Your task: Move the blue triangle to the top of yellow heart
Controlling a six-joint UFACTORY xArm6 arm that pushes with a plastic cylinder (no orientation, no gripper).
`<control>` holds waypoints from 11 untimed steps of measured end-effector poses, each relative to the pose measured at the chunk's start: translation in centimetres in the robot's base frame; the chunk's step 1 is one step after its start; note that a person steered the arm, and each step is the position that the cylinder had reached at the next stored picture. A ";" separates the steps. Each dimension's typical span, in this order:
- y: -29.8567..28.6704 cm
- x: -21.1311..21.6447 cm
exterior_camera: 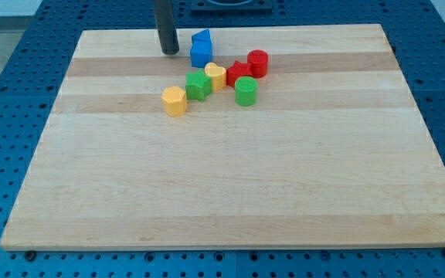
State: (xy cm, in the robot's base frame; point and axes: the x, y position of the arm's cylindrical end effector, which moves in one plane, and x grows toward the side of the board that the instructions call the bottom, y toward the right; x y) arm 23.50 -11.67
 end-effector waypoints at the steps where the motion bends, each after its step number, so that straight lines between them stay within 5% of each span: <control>1: 0.4 -3.0; 5: 11.0 0.1; 7: 10.9 2.3; 11: 8.5 -1.0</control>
